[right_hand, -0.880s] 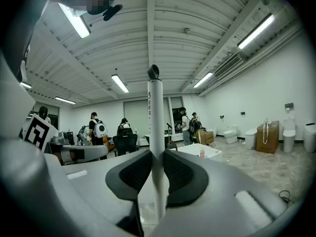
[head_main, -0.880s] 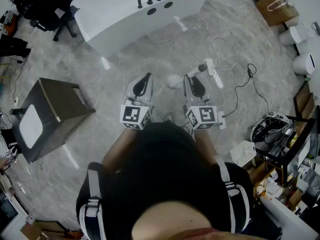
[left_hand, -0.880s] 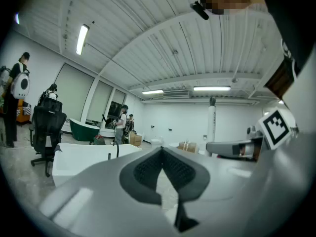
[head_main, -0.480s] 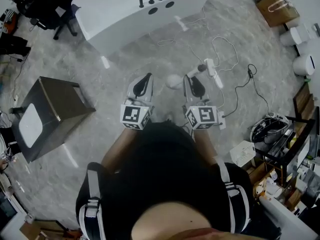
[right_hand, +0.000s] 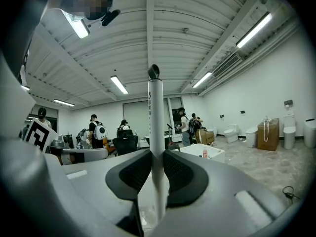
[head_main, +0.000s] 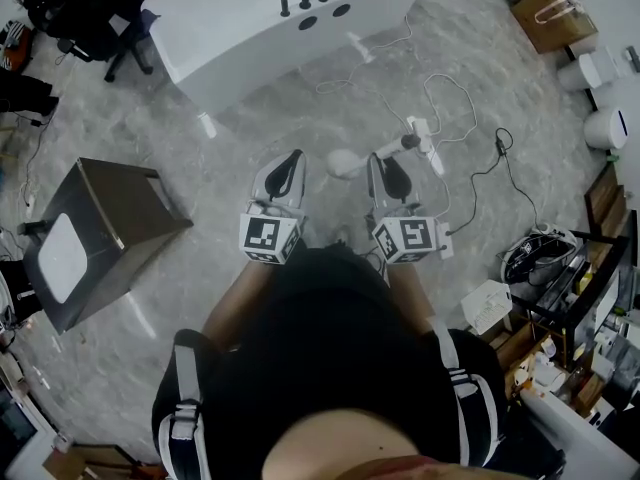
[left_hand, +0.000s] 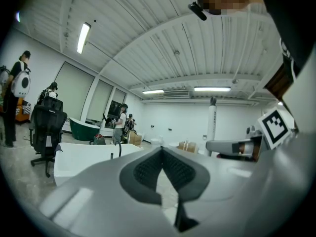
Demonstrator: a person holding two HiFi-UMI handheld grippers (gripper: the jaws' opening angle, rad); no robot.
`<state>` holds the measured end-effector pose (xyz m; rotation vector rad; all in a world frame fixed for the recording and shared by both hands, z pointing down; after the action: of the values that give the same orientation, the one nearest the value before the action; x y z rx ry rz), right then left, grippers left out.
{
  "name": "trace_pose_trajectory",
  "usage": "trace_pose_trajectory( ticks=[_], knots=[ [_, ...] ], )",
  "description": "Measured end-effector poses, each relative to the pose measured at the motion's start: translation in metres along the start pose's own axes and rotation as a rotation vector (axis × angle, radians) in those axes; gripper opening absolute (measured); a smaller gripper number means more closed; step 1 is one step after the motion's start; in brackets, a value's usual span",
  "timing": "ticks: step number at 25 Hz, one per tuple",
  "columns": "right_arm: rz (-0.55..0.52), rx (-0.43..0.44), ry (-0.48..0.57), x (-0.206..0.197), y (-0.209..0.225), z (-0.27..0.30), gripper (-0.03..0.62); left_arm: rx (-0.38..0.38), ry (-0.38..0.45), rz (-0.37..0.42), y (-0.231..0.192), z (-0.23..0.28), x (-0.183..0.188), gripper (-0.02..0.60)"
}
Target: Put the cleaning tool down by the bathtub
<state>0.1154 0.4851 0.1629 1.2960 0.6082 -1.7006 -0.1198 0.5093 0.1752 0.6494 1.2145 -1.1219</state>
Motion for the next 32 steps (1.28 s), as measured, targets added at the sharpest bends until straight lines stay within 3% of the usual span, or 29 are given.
trace_pose_trajectory(
  ticks=[16, 32],
  knots=[
    [0.023, -0.123, 0.014, -0.001, -0.054, 0.028, 0.083, -0.099, -0.003, 0.014, -0.070, -0.013, -0.002, 0.009],
    [0.022, -0.124, 0.011, 0.006, -0.026, 0.072, 0.083, -0.107, -0.022, -0.010, -0.086, 0.033, 0.003, 0.009]
  ],
)
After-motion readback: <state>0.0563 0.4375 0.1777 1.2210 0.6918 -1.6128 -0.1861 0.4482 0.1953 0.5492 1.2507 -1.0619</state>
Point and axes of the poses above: the fingertips, and each gripper's own axes: z forward along the fingers, y to its right, x out of its top, the point moved 10 cm from there along -z, backward along the fingers, and after that the axes turned 12 degrees about -y, right-handed, at the moved point
